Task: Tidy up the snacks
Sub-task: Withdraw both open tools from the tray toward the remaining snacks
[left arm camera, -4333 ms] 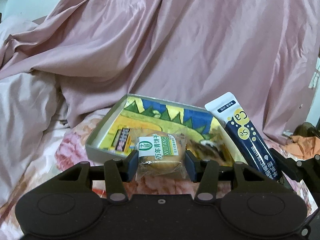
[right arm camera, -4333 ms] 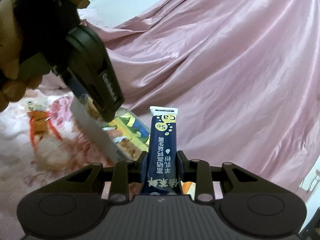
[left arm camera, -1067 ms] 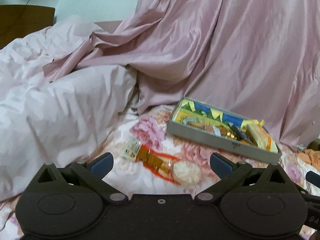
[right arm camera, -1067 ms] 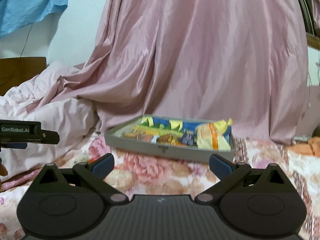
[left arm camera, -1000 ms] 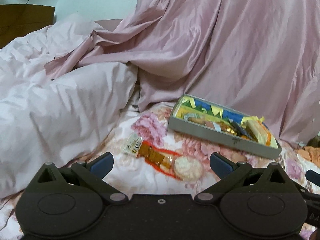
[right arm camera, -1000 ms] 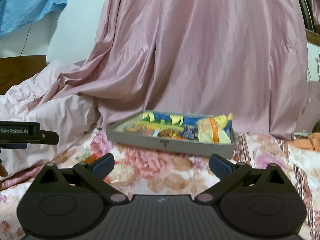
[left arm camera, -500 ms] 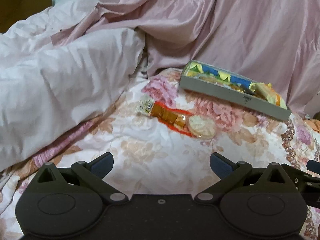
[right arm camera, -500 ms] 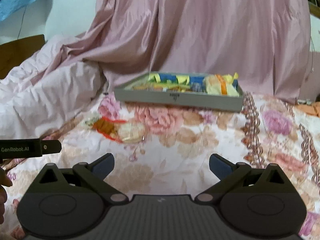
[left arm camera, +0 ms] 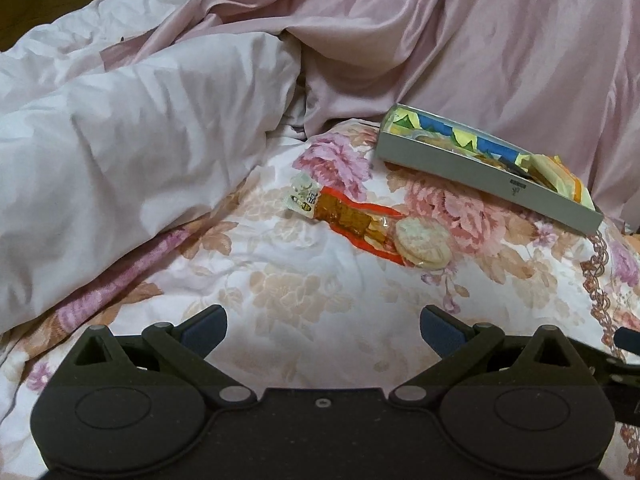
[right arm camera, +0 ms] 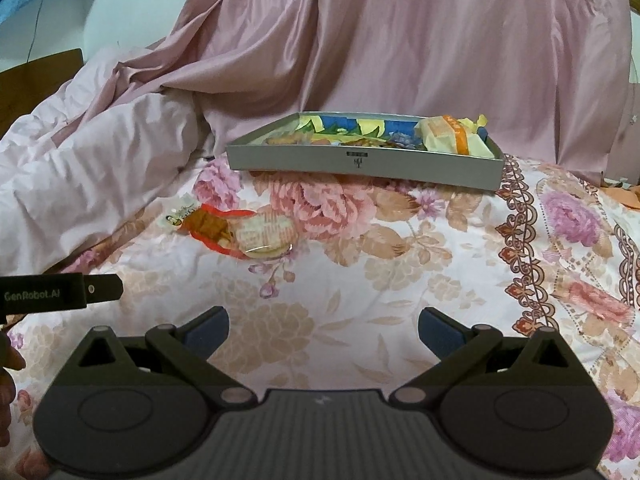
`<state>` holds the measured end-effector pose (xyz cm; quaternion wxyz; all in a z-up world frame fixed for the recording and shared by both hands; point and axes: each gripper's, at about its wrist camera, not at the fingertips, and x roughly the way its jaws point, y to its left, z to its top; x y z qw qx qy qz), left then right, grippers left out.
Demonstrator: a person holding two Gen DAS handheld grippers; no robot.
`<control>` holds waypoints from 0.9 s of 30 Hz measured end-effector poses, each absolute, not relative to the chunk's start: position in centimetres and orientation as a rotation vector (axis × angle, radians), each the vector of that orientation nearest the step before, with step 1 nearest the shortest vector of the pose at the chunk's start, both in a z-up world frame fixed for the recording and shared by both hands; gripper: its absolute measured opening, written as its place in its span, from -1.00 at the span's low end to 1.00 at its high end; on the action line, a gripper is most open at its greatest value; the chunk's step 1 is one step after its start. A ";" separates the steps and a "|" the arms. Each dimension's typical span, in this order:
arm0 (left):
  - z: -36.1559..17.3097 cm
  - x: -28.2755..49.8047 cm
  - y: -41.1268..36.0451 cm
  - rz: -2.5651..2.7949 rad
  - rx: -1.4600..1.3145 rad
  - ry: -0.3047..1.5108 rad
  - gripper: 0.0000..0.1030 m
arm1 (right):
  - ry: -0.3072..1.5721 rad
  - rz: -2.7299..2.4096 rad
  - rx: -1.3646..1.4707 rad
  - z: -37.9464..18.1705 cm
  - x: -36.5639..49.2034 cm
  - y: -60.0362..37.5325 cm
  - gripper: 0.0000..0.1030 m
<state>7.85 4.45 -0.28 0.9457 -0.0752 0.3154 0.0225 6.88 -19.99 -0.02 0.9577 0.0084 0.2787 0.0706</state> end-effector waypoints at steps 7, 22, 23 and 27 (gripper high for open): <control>-1.0 11.2 5.1 0.085 -0.169 0.637 0.98 | 0.584 0.163 -0.013 -0.6 8.9 -19.0 0.99; -2.0 18.6 8.1 0.106 -0.327 0.605 0.98 | 0.650 0.166 -0.027 -2.1 15.7 -17.5 0.99; -2.1 19.2 8.2 0.091 -0.333 0.606 0.98 | 0.652 0.175 -0.038 -2.3 16.3 -17.2 0.99; -2.7 21.1 8.6 0.040 -0.338 0.633 0.98 | 0.651 0.219 -0.107 -2.8 18.2 -15.7 0.99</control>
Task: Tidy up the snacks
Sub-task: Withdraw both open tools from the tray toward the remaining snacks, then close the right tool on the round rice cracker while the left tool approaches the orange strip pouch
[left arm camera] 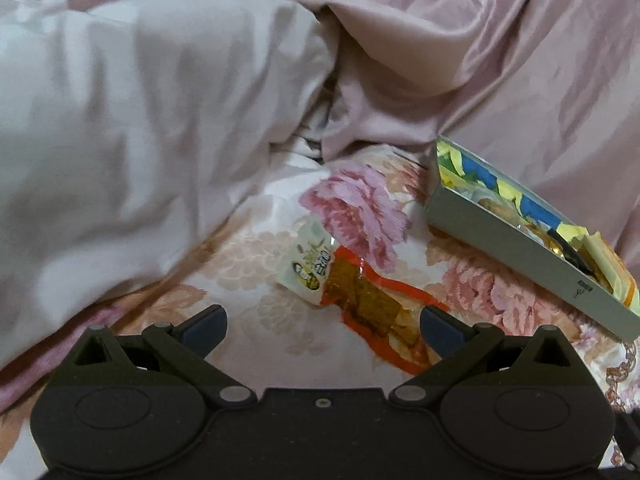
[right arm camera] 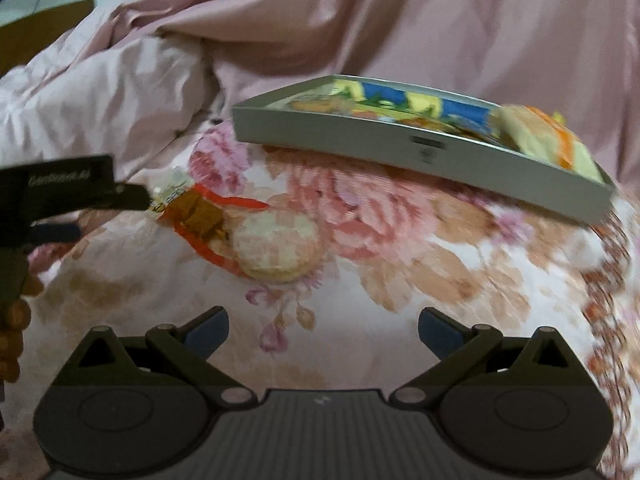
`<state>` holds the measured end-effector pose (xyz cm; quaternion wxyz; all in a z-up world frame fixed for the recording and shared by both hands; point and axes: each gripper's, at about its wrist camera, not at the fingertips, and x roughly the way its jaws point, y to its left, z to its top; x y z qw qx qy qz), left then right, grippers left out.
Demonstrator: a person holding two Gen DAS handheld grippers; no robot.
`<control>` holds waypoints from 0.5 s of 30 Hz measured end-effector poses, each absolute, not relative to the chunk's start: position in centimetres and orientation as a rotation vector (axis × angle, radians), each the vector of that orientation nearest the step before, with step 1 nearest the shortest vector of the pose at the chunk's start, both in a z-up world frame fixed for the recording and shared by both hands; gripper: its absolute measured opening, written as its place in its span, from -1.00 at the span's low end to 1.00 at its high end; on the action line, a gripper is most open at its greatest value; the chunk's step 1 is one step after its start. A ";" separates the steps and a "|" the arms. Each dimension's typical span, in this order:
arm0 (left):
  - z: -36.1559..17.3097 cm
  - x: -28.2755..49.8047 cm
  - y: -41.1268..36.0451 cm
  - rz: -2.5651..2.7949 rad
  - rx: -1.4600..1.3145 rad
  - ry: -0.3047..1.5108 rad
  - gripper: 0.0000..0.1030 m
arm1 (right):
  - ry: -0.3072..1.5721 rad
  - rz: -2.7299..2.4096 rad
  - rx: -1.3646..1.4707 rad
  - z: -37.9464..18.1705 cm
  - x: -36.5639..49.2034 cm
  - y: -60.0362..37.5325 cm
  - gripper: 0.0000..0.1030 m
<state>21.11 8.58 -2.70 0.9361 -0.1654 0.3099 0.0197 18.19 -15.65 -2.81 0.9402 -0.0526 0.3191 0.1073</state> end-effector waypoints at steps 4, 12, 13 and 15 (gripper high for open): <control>-3.2 22.4 9.2 0.004 -0.372 0.642 0.98 | 0.632 0.265 -0.179 -3.2 20.6 -13.9 0.99; -4.0 24.3 8.7 -0.024 -0.277 0.636 0.98 | 0.637 0.302 -0.198 -3.9 25.1 -12.2 0.99; -4.2 24.6 8.8 -0.026 -0.271 0.633 0.98 | 0.638 0.312 -0.199 -4.0 25.5 -12.0 0.99; -4.4 25.1 8.9 -0.024 -0.272 0.620 0.98 | 0.644 0.325 -0.198 -4.3 26.1 -11.7 0.99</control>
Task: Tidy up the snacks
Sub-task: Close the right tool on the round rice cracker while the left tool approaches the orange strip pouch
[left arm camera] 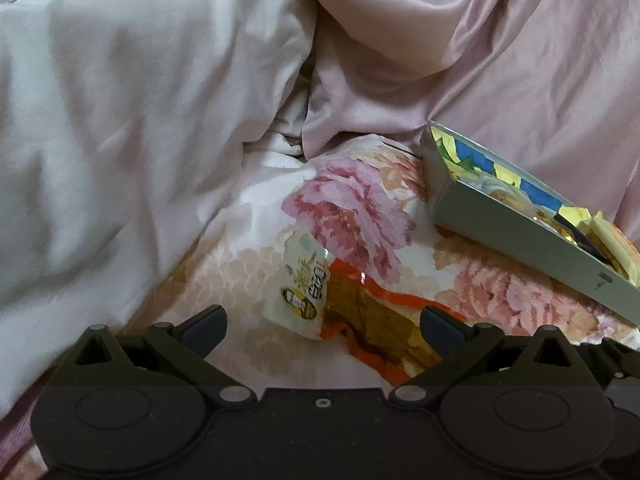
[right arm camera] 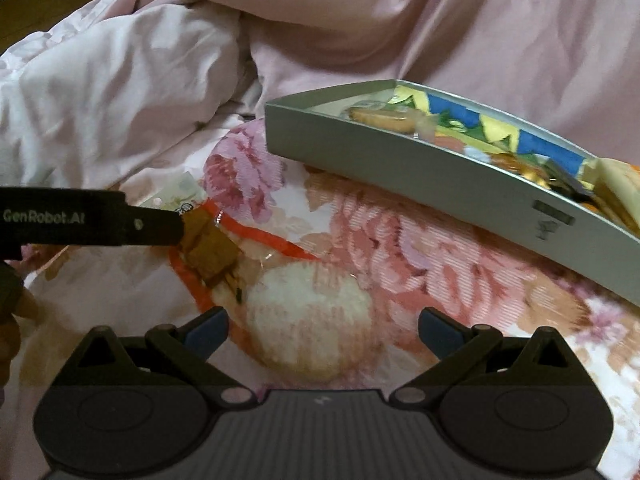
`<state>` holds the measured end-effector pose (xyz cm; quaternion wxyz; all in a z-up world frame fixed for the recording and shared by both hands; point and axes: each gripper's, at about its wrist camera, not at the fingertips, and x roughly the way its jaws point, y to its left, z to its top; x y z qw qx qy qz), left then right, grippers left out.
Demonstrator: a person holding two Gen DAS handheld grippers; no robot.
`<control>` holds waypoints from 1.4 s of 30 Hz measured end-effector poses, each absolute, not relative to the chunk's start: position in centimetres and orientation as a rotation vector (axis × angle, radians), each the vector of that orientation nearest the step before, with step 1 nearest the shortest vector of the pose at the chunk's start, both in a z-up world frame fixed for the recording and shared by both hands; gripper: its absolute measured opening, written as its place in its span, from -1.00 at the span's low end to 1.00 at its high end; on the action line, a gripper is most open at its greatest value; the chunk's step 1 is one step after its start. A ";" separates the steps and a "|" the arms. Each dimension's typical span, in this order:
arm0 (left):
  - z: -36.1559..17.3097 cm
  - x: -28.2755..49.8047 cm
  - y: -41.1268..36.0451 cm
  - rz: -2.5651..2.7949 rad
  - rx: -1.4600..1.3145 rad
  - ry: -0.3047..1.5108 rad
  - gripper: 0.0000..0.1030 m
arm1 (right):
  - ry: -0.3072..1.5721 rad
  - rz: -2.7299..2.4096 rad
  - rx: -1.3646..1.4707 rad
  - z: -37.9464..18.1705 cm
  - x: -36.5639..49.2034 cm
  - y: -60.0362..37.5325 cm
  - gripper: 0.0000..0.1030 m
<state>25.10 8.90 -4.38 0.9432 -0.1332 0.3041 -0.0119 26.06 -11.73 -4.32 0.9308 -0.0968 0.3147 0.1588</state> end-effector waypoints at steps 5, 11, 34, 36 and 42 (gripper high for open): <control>-5.3 26.3 9.2 -0.040 -0.287 0.610 0.98 | 0.666 0.289 -0.209 -5.3 27.2 -11.1 0.99; -5.8 26.8 9.8 -0.098 -0.359 0.612 0.85 | 0.651 0.274 -0.142 -5.2 27.2 -12.4 0.68; -5.1 23.9 9.8 0.035 -0.470 0.642 -0.90 | 0.622 0.302 -0.140 -4.2 22.8 -14.5 0.48; -5.0 23.3 9.3 0.044 -0.464 0.640 -0.92 | 0.607 0.309 -0.151 -3.8 22.2 -14.6 0.48; -4.9 20.4 7.8 0.069 -0.464 0.645 -0.93 | 0.611 0.314 -0.136 -3.3 20.5 -15.7 0.48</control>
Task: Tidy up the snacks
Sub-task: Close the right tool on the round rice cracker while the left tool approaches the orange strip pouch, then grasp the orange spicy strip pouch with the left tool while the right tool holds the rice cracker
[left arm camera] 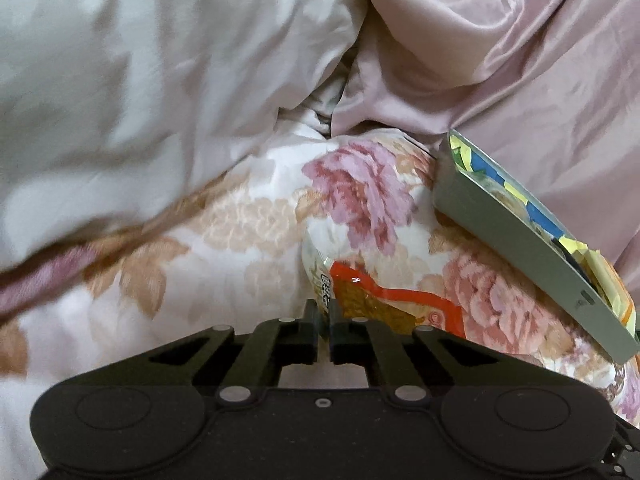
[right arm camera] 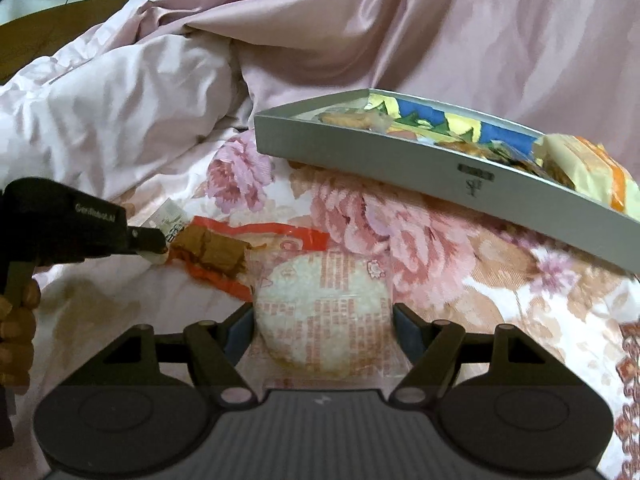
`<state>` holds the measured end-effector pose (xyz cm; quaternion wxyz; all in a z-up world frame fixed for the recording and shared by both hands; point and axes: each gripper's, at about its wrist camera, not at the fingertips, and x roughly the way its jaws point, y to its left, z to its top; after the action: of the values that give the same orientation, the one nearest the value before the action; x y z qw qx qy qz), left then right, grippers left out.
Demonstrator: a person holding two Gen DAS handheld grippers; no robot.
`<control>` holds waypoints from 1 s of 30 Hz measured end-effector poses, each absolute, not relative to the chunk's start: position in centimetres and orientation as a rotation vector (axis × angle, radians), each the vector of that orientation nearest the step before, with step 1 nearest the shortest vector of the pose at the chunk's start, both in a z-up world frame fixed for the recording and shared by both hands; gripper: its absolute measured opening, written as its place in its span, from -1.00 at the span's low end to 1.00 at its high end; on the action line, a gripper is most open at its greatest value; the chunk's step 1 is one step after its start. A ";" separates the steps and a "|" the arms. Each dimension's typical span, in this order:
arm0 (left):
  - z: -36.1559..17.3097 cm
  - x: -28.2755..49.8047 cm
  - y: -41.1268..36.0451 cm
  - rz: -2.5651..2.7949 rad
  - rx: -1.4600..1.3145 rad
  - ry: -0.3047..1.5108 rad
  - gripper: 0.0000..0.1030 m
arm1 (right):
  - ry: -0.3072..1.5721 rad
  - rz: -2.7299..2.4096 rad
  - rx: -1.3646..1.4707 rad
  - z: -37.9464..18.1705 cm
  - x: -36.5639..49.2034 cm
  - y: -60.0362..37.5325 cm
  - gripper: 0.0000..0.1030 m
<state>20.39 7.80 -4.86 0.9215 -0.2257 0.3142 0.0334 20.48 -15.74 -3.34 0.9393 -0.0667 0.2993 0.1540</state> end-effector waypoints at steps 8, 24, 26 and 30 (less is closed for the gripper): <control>-4.5 15.8 4.9 0.165 -0.478 0.613 -0.92 | 0.624 0.330 -0.150 -3.5 16.9 -17.3 0.48; -4.5 11.1 2.1 0.164 -0.446 0.718 -0.51 | 0.648 0.289 -0.195 -4.3 12.4 -19.8 0.48; -4.4 10.9 2.3 0.155 -0.430 0.724 -0.39 | 0.653 0.273 -0.196 -4.4 12.4 -20.1 0.48; -4.0 10.6 2.7 0.133 -0.374 0.721 0.25 | 0.671 0.251 -0.167 -4.7 12.9 -20.8 0.48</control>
<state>10.59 2.71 -3.96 0.9165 -0.1816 0.3505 0.0645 12.95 -20.82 -4.70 0.9331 -0.0816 0.3280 0.1228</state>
